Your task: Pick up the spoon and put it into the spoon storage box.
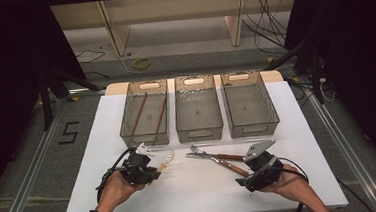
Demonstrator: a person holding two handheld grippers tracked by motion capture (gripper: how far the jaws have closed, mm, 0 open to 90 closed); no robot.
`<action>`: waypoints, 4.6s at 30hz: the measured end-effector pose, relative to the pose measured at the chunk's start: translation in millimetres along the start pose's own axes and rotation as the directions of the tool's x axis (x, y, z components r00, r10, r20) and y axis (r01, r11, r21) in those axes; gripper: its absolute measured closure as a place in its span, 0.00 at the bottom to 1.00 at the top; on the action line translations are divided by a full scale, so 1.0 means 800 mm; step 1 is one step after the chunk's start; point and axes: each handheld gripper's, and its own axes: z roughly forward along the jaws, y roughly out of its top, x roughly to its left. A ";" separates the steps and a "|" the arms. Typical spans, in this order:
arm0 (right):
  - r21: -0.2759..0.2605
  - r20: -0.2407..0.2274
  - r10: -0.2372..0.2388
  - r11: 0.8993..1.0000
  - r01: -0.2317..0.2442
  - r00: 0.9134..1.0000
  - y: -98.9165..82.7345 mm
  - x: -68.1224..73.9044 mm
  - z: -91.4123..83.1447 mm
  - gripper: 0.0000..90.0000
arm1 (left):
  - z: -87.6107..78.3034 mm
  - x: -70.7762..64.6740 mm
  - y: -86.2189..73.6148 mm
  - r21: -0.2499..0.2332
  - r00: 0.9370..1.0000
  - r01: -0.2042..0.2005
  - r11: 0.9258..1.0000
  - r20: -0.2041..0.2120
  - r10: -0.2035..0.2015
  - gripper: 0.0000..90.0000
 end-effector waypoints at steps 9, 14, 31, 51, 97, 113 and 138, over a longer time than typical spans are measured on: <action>-0.001 -0.004 -0.003 1.000 0.003 1.000 0.000 0.000 0.002 0.35 | -0.012 0.000 0.031 -0.055 0.999 -0.027 0.998 0.024 0.029 0.84; -0.008 -0.003 0.000 1.000 0.000 1.000 0.000 -0.001 0.000 0.35 | -0.013 -0.002 0.054 -0.090 0.999 -0.039 0.995 0.030 0.042 0.84; -0.011 -0.002 0.008 1.000 -0.008 1.000 -0.001 -0.001 -0.002 0.35 | -0.010 0.008 0.114 -0.173 0.999 -0.034 0.984 0.032 0.040 0.84; -0.011 -0.004 0.005 1.000 -0.005 1.000 -0.001 -0.002 -0.002 0.35 | -0.007 0.036 0.168 -0.278 1.000 0.008 0.960 0.031 0.001 0.84; -0.019 -0.009 0.004 1.000 -0.004 1.000 -0.003 -0.004 -0.004 0.34 | 0.062 0.067 0.233 -0.280 0.990 0.139 0.950 0.042 -0.132 0.84; -0.018 -0.008 0.002 1.000 -0.002 1.000 -0.003 -0.004 -0.004 0.34 | 0.082 0.066 0.234 -0.254 0.986 0.165 0.953 0.040 -0.160 0.84; -0.036 0.010 0.007 0.999 -0.007 1.000 -0.001 -0.008 -0.012 0.35 | 0.018 0.062 0.196 -0.354 0.987 0.152 0.923 0.107 -0.122 0.36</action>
